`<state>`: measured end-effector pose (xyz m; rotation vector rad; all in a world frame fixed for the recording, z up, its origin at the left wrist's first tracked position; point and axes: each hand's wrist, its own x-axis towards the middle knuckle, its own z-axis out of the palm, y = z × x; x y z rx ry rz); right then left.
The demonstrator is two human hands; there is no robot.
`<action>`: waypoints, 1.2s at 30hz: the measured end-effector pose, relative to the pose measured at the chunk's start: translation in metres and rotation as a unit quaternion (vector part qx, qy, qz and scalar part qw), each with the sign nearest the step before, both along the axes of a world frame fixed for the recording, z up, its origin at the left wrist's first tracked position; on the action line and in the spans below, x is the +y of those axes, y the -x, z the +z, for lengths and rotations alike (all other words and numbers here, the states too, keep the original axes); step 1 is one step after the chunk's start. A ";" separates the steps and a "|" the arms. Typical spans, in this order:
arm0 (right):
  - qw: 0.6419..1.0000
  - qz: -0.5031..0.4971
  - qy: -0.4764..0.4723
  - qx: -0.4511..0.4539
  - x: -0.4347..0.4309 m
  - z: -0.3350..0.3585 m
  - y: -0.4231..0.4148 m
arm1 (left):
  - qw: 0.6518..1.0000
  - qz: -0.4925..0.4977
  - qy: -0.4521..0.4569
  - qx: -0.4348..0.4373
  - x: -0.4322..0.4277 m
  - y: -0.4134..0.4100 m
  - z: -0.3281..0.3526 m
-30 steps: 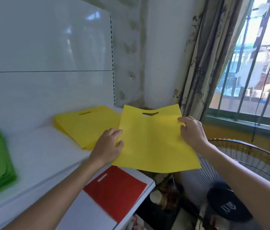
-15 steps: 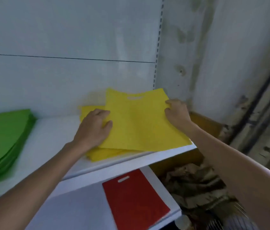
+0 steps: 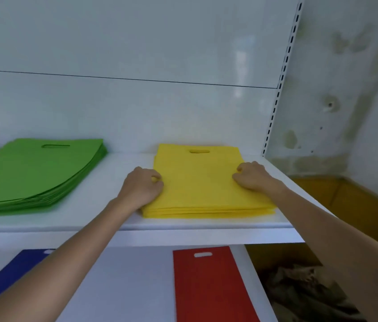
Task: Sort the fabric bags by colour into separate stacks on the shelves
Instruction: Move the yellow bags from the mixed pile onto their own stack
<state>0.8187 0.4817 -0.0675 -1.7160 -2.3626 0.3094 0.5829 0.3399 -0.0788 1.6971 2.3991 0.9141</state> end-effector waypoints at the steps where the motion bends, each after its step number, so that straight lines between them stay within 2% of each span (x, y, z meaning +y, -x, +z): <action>1: 1.000 0.012 0.011 -0.003 0.003 0.001 -0.002 | 1.000 -0.006 0.003 -0.003 0.000 0.000 0.001; 4: 1.000 0.012 0.016 -0.014 0.005 0.003 -0.004 | 1.000 -0.016 0.000 -0.007 0.000 0.006 0.005; 6: 0.999 0.000 -0.041 0.000 0.002 0.006 -0.001 | 1.000 -0.005 -0.011 -0.009 -0.001 0.010 0.007; 9: 0.981 0.031 -0.167 0.090 -0.009 0.022 0.021 | 0.998 0.026 -0.051 -0.003 -0.010 0.018 0.014; 12: 0.953 0.123 -0.209 0.180 -0.031 0.039 0.073 | 0.994 0.064 -0.087 0.024 -0.040 0.038 0.026; 17: 0.906 0.285 -0.167 0.266 -0.098 0.042 0.197 | 0.971 0.192 -0.121 0.076 -0.133 0.103 0.040; 23: 0.843 0.438 -0.134 0.282 -0.200 0.050 0.331 | 0.933 0.324 -0.136 0.083 -0.260 0.178 0.039; 27: 0.802 0.511 -0.106 0.290 -0.271 0.052 0.407 | 0.921 0.362 -0.116 0.082 -0.329 0.228 0.036; 36: 0.801 0.514 -0.068 0.299 -0.362 0.044 0.536 | 0.921 0.368 -0.079 0.100 -0.437 0.343 0.038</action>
